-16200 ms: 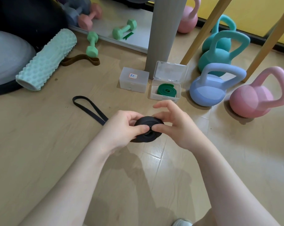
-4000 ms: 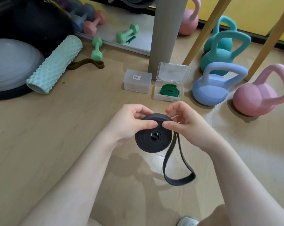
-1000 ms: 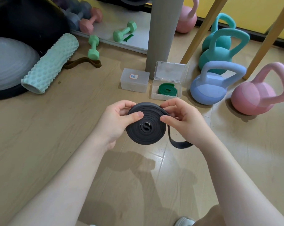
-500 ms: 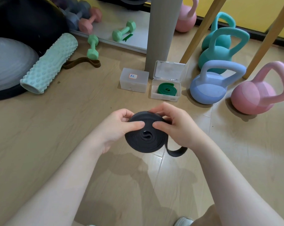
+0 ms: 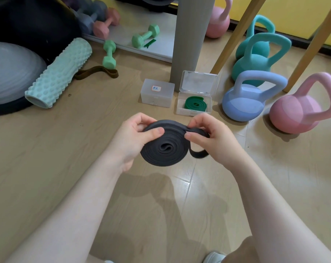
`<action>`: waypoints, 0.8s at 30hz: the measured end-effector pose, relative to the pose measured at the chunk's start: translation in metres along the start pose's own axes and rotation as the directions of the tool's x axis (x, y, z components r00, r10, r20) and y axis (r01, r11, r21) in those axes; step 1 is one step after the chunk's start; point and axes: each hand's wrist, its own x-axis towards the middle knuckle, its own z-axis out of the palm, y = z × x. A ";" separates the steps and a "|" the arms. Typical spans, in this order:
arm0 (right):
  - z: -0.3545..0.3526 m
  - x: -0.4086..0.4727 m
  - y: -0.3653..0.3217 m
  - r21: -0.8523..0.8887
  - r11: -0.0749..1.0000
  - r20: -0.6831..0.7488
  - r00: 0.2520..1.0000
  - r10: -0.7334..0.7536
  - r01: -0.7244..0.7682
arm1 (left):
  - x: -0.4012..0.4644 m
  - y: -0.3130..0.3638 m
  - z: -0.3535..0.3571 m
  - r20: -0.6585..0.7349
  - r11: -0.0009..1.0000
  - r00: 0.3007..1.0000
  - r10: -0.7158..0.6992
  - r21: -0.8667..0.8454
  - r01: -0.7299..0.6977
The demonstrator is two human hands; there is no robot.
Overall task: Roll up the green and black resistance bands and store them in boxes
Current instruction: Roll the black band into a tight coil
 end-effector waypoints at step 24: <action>0.010 -0.006 -0.003 -0.291 0.950 0.122 0.989 -0.085 0.117 | -0.005 0.000 0.000 0.207 0.922 0.976 -0.069 0.387 -0.017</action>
